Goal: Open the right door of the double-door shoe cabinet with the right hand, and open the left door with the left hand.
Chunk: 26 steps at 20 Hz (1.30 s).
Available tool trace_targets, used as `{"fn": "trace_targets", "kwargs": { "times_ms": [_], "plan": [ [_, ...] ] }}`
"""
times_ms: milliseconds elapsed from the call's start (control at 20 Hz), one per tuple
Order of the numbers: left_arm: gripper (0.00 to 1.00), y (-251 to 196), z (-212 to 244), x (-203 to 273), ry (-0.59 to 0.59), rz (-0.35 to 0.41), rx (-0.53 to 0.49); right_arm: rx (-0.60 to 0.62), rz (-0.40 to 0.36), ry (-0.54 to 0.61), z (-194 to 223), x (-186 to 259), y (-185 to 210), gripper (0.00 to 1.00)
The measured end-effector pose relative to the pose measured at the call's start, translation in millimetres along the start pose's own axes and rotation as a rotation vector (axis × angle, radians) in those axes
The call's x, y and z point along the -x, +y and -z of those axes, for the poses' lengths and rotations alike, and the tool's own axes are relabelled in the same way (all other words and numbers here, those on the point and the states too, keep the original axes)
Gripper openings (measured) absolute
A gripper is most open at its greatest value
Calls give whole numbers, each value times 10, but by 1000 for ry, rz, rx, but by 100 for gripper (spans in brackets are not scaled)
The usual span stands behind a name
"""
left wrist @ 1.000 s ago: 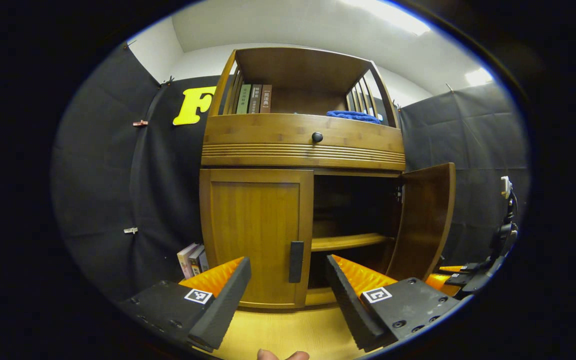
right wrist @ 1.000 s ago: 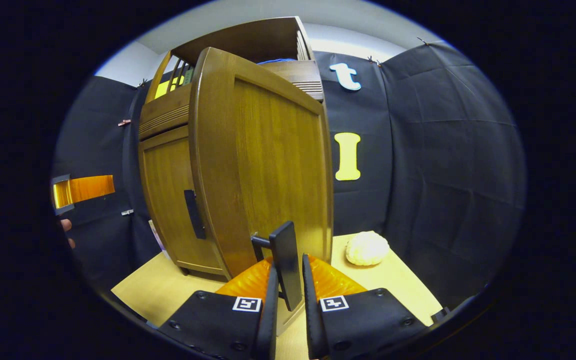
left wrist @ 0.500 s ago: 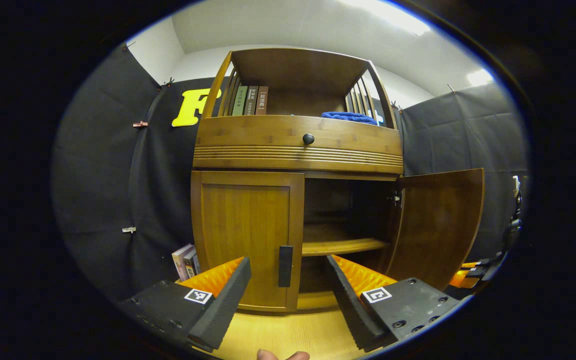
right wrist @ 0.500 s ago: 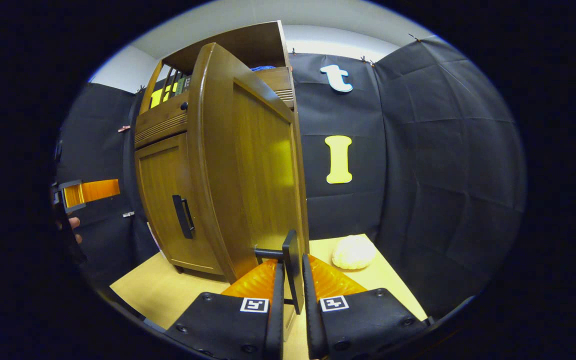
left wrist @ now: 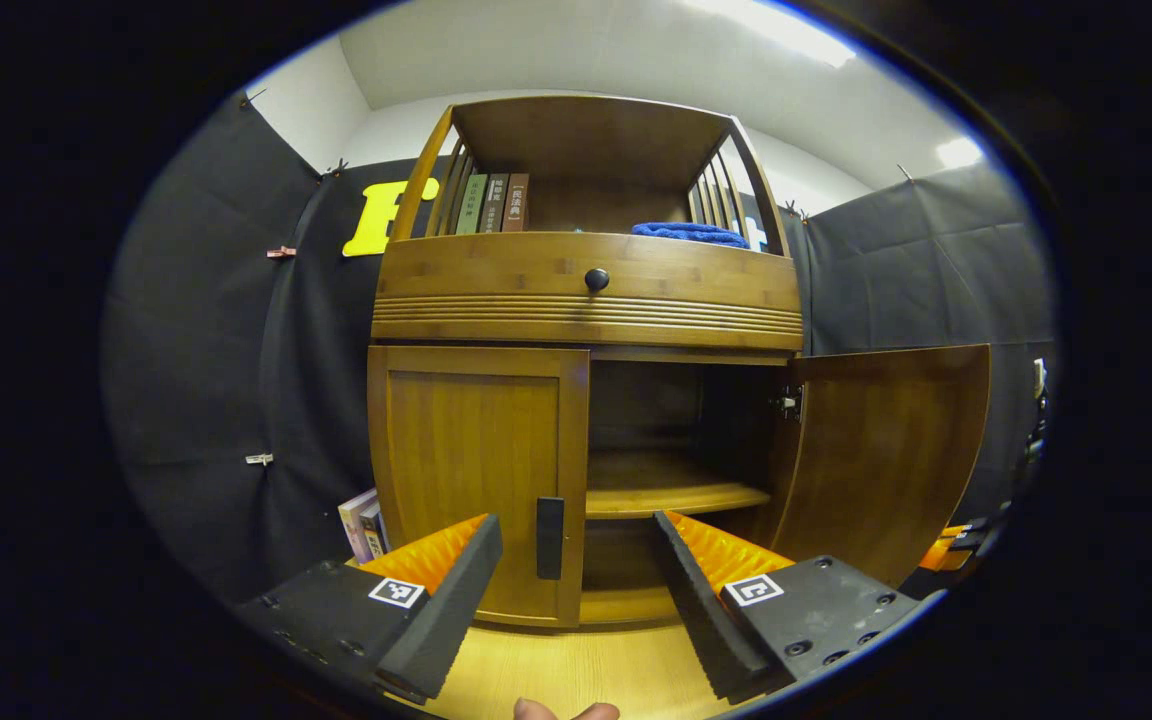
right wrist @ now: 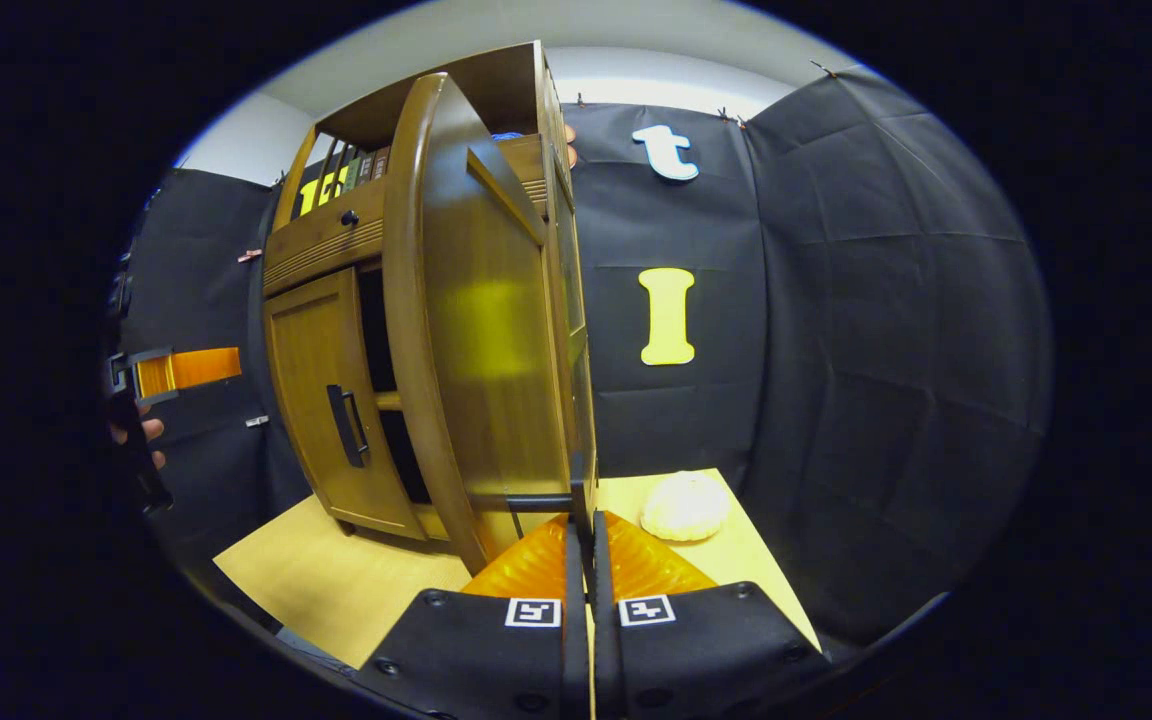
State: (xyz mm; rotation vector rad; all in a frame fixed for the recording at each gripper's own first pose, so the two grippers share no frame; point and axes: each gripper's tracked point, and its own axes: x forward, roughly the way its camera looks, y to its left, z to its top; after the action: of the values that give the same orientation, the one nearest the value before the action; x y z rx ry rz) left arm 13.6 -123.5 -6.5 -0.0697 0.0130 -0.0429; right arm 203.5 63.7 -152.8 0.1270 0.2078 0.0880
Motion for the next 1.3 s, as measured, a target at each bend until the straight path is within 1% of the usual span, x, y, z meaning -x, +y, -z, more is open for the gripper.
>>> {"fn": "trace_targets", "kwargs": {
  "times_ms": [150, 400, 600, 650, 750, 900, 1000, 1050, 1100, 1150, 1300],
  "plan": [
    [92, -37, 72, -46, 16, -10, 4, -5, -16, 14, 9, -45, -83, 7],
    [93, -25, 181, -162, 40, -29, -6, -5, -28, 19, 6, -39, -105, 8],
    [93, -3, 237, -267, 46, -31, -13, 17, 13, 15, 17, 6, -240, 12],
    [93, 0, 266, -297, 48, -30, -13, 18, 16, 10, 15, 33, -272, 19],
    [92, 3, 321, -376, 55, -26, -13, 16, 49, -15, 0, 127, -350, 48],
    [93, 44, 437, -543, 69, -29, -15, 21, 124, -29, -32, 251, -529, 76],
    [92, 97, 530, -697, 75, -35, -28, 2, 169, -62, -119, 336, -615, 95],
    [93, 122, 593, -789, 80, -39, -36, -15, 197, -78, -161, 374, -659, 94],
    [93, 140, 665, -883, 88, -37, -40, -36, 210, -84, -183, 405, -665, 99],
    [93, 171, 746, -983, 98, -38, -42, -48, 203, -84, -182, 436, -630, 99],
    [92, 244, 1001, -1280, 135, -43, -47, 5, 218, -101, -232, 554, -585, 98]
  ]
}}
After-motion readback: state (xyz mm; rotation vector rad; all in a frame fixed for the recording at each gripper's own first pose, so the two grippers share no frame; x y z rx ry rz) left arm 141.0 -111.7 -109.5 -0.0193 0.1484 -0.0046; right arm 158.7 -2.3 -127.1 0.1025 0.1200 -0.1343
